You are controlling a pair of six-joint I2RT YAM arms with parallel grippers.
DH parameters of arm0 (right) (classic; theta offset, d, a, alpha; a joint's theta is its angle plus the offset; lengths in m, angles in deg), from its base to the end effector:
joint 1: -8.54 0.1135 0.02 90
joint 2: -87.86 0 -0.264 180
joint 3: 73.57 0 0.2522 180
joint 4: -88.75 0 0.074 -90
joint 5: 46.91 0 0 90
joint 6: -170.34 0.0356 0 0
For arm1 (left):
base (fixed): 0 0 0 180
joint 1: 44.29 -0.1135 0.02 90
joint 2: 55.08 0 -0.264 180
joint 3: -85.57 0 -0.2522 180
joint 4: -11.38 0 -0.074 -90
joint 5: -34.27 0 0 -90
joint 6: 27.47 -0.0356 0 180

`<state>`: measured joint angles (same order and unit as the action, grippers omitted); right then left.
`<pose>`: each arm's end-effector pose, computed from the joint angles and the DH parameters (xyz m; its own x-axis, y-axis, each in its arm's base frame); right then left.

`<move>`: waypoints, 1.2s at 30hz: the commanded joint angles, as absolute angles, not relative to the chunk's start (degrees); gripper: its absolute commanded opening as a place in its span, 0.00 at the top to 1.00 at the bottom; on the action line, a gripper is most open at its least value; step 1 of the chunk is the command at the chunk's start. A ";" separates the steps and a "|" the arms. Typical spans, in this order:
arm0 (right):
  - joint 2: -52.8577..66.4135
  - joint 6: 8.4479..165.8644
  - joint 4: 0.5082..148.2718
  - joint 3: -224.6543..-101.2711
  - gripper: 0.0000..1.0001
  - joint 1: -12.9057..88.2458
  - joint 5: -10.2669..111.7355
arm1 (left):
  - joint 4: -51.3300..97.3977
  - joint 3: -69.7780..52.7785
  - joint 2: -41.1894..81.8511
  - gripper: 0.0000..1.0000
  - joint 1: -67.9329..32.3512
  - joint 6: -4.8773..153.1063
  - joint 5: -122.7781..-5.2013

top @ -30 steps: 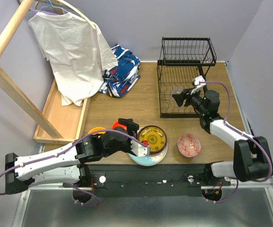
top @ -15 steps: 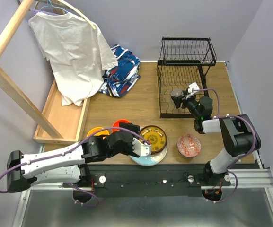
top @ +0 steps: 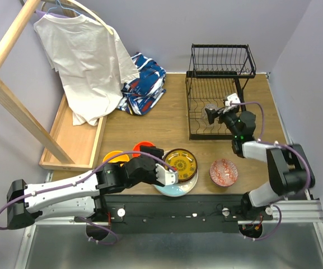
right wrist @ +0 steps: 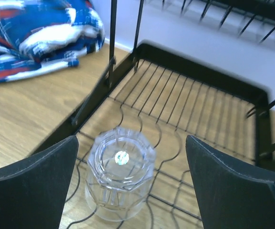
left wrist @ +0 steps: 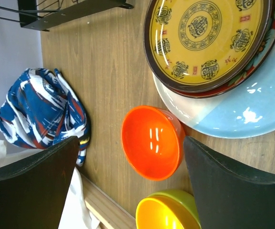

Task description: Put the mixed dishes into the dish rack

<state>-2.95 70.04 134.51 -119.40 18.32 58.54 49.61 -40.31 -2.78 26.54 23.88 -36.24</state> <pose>0.3043 0.0621 0.2007 0.0894 -0.1595 -0.9831 -0.4170 0.8904 -0.1824 0.0760 -0.1824 0.2665 0.3488 0.7896 -0.5048 0.7483 0.0897 0.6573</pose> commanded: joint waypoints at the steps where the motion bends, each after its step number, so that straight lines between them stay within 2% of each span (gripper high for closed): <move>1: 10.14 65.93 115.57 -119.67 0.00 18.39 56.63 | 45.10 -42.43 -5.33 0.01 25.58 20.27 -34.28; 4: 17.88 64.70 100.81 -121.07 0.04 18.39 61.17 | 43.95 -42.09 -5.68 0.01 24.27 19.38 -33.84; 6: 22.27 62.96 93.83 -122.39 0.21 18.39 65.04 | 44.82 -41.39 -5.94 0.01 21.91 20.34 -34.45; 7: 23.25 61.98 86.05 -123.18 0.32 18.39 69.50 | 46.48 -40.86 -6.03 0.01 20.50 21.57 -35.85; 8: 23.78 61.02 82.14 -123.97 0.61 18.39 71.72 | 48.06 -39.98 -5.60 0.01 18.92 23.14 -36.82; 9: 24.05 57.87 78.62 -125.46 0.74 18.47 73.83 | 50.08 -37.19 -4.81 0.01 14.55 24.90 -38.40; 11: 23.53 54.69 69.47 -126.87 0.91 18.39 77.19 | 56.67 -33.67 -0.77 0.01 9.87 31.23 -43.48; 14: 19.76 50.03 64.36 -129.42 0.99 18.56 76.76 | 62.75 -26.98 5.12 0.01 0.03 39.49 -51.03; 16: 16.86 49.58 64.35 -132.57 0.99 18.74 75.80 | 62.67 -24.77 5.75 0.01 -6.19 42.66 -56.32; 18: 11.50 50.28 64.88 -135.39 0.99 19.00 74.39 | 61.62 -24.77 5.05 0.01 -8.16 45.21 -62.55; 23: 2.97 50.11 64.44 -143.56 0.99 19.18 70.78 | 62.31 -23.89 4.08 0.01 -9.75 44.87 -61.36; 27: -1.34 47.57 64.44 -145.77 0.99 19.18 67.45 | 61.35 -24.15 3.02 0.01 -10.80 43.11 -57.67; 36: -4.16 39.39 68.83 -145.60 0.99 19.26 60.33 | 59.94 -24.95 2.23 0.01 -13.26 41.97 -57.75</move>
